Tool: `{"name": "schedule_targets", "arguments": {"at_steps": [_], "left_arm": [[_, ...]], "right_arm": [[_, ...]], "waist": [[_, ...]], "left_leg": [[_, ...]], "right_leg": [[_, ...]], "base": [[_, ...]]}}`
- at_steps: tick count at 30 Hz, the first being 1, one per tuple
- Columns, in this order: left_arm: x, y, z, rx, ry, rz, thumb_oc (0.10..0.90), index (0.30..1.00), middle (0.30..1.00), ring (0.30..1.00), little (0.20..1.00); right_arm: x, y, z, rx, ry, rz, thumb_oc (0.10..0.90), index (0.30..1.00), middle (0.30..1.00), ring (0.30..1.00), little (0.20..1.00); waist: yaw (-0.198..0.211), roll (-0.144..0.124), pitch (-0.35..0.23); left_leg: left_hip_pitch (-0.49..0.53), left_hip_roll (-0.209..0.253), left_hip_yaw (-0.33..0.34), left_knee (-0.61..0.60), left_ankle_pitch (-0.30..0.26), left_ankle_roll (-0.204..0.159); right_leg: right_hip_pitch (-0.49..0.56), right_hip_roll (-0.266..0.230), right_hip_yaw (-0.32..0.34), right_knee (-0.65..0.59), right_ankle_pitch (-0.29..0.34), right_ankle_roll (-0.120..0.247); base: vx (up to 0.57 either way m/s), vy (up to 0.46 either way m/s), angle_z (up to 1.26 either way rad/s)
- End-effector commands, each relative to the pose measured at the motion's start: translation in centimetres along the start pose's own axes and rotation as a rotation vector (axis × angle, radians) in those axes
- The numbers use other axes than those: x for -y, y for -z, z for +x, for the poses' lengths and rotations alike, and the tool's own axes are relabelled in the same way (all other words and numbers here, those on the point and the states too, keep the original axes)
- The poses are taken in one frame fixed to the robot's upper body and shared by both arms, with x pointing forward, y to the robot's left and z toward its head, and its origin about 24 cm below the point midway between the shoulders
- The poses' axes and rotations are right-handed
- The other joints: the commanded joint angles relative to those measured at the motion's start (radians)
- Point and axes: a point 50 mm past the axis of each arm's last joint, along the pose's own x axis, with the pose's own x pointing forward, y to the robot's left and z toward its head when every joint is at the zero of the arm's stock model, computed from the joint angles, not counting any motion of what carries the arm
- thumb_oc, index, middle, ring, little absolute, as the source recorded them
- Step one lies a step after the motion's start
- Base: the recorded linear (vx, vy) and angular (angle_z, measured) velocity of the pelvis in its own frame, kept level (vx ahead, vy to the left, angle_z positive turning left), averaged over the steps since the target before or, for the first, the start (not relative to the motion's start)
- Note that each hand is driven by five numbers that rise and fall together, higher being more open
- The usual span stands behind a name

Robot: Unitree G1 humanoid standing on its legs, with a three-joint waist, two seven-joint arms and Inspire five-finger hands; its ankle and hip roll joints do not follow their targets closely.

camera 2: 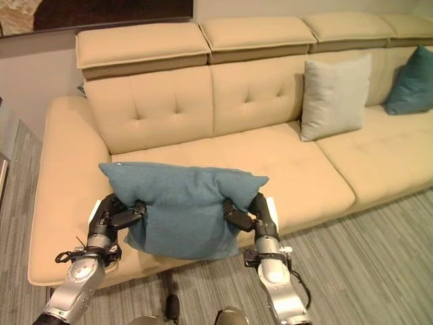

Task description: Pick up all the scattered cushions and arrange them neatly on the sofa.

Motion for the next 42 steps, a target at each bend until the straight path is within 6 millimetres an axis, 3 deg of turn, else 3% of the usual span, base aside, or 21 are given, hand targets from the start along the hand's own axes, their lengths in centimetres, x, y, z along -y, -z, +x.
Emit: {"name": "schedule_targets", "arguments": {"at_steps": [1, 4, 7, 11, 15, 20, 23, 25, 28, 33, 35, 38, 40, 42], "left_arm": [[4.5, -5.6, 0.7, 0.313, 0.193, -0.119, 0.4, 0.3, 0.3, 0.3, 0.3], [4.6, -5.9, 0.9, 0.332, 0.192, -0.134, 0.4, 0.3, 0.3, 0.3, 0.3], [4.9, -6.0, 1.0, 0.339, 0.206, -0.129, 0.4, 0.3, 0.3, 0.3, 0.3], [5.1, -5.9, 0.9, 0.326, 0.211, -0.162, 0.4, 0.3, 0.3, 0.3, 0.3], [6.1, -5.7, 1.1, 0.312, 0.237, -0.194, 0.4, 0.3, 0.3, 0.3, 0.3], [6.3, -5.2, 0.9, 0.29, 0.244, -0.2, 0.4, 0.3, 0.3, 0.3, 0.3], [6.7, -5.1, 1.1, 0.279, 0.261, -0.186, 0.4, 0.3, 0.3, 0.3, 0.3], [6.6, -5.2, 1.1, 0.28, 0.261, -0.169, 0.4, 0.3, 0.3, 0.3, 0.3], [6.1, -5.0, 0.8, 0.276, 0.249, -0.169, 0.4, 0.3, 0.3, 0.3, 0.3], [5.2, -4.8, 0.5, 0.269, 0.229, -0.142, 0.4, 0.3, 0.3, 0.3, 0.3], [4.6, -5.0, 0.6, 0.277, 0.217, -0.131, 0.4, 0.3, 0.3, 0.3, 0.3], [4.1, -5.3, 0.6, 0.29, 0.203, -0.112, 0.4, 0.3, 0.3, 0.3, 0.3], [4.1, -5.3, 0.6, 0.29, 0.204, -0.112, 0.4, 0.3, 0.3, 0.3, 0.3], [4.1, -5.2, 0.5, 0.29, 0.207, -0.113, 0.4, 0.3, 0.3, 0.3, 0.3]], "right_arm": [[-0.7, -6.6, 2.0, 0.346, -0.03, 0.066, 0.4, 0.3, 0.3, 0.3, 0.3], [-0.4, -6.8, 2.1, 0.358, -0.019, 0.055, 0.4, 0.3, 0.3, 0.3, 0.3], [-0.2, -6.8, 2.2, 0.357, -0.014, 0.043, 0.4, 0.3, 0.3, 0.3, 0.3], [0.2, -6.5, 2.0, 0.347, -0.013, 0.038, 0.4, 0.3, 0.3, 0.3, 0.3], [1.8, -6.0, 1.8, 0.329, 0.034, 0.031, 0.4, 0.3, 0.3, 0.3, 0.3], [2.3, -5.6, 1.4, 0.312, 0.052, 0.028, 0.4, 0.3, 0.3, 0.3, 0.3], [2.8, -5.7, 1.4, 0.317, 0.085, 0.026, 0.4, 0.3, 0.3, 0.3, 0.3], [2.7, -5.7, 1.6, 0.315, 0.091, 0.033, 0.4, 0.3, 0.3, 0.3, 0.3], [2.3, -5.7, 1.6, 0.314, 0.074, 0.034, 0.4, 0.3, 0.3, 0.3, 0.3], [1.2, -5.5, 1.6, 0.303, 0.037, 0.049, 0.4, 0.3, 0.3, 0.3, 0.3], [0.8, -5.9, 1.7, 0.321, 0.021, 0.056, 0.4, 0.3, 0.3, 0.3, 0.3], [0.4, -6.3, 1.9, 0.332, 0.009, 0.062, 0.4, 0.3, 0.3, 0.3, 0.3], [0.3, -6.3, 1.9, 0.333, 0.009, 0.066, 0.4, 0.3, 0.3, 0.3, 0.3], [0.5, -6.1, 1.8, 0.326, 0.014, 0.061, 0.4, 0.3, 0.3, 0.3, 0.3]], "waist": [[-0.015, -0.001, -0.084], [-0.033, -0.004, -0.068], [-0.043, -0.015, -0.072], [-0.044, -0.024, -0.092], [-0.052, -0.036, -0.065], [-0.054, -0.046, -0.058], [-0.064, -0.039, -0.071], [-0.053, -0.038, -0.073], [-0.034, -0.038, -0.077], [-0.017, -0.055, -0.098], [-0.008, -0.054, -0.093], [-0.02, -0.034, -0.075], [-0.022, -0.029, -0.073], [-0.034, -0.021, -0.075]], "left_leg": [[-0.014, 0.041, -0.027, 0.059, -0.119, -0.062], [0.013, 0.043, -0.065, 0.057, -0.128, -0.074], [0.025, 0.044, -0.08, 0.054, -0.143, -0.085], [0.02, 0.076, -0.108, 0.081, -0.153, -0.123], [-0.086, 0.122, -0.093, 0.282, -0.157, -0.168], [-0.14, 0.114, -0.052, 0.292, -0.146, -0.154], [-0.19, 0.1, 0.038, 0.201, -0.079, -0.142], [-0.237, 0.086, 0.05, 0.187, -0.047, -0.146], [-0.22, 0.079, 0.025, 0.155, -0.046, -0.14], [-0.162, 0.061, 0.019, 0.138, -0.073, -0.107], [-0.126, 0.05, 0.034, 0.135, -0.101, -0.077], [-0.099, 0.057, 0.029, 0.132, -0.114, -0.055], [-0.086, 0.056, 0.024, 0.125, -0.118, -0.052], [-0.054, 0.05, 0.003, 0.1, -0.123, -0.054]], "right_leg": [[0.101, 0.084, 0.004, -0.134, 0.082, 0.006], [0.048, 0.105, 0.076, -0.177, 0.13, 0.019], [0.073, 0.123, 0.107, -0.219, 0.126, 0.017], [0.128, 0.148, 0.082, -0.273, 0.12, -0.004], [0.207, 0.165, -0.001, -0.326, 0.084, -0.045], [0.242, 0.165, -0.028, -0.348, 0.073, -0.054], [0.256, 0.177, -0.05, -0.365, 0.059, -0.051], [0.27, 0.189, -0.048, -0.365, 0.044, -0.053], [0.29, 0.202, -0.033, -0.348, 0.018, -0.052], [0.294, 0.172, 0.002, -0.25, -0.009, -0.033], [0.243, 0.128, 0.011, -0.109, 0.03, 0.003], [0.157, 0.106, 0.028, 0.05, 0.085, 0.029], [0.138, 0.103, 0.032, 0.067, 0.084, 0.027], [0.117, 0.105, 0.048, -0.003, 0.066, 0.01]], "base": [[0.15, -0.104, 0.07], [0.12, -0.113, 0.08], [0.1, -0.145, 0.38], [0.12, -0.239, 0.09], [0.06, -0.236, 0.88], [0.07, -0.057, 0.32], [0.13, 0.008, 0.43], [0.2, 0.046, 0.3], [0.25, 0.086, -0.12], [0.2, 0.133, -0.09], [0.16, 0.184, -0.32], [0.1, 0.125, -0.23], [0.1, 0.049, 0.0], [0.15, 0.003, 0.14]]}}
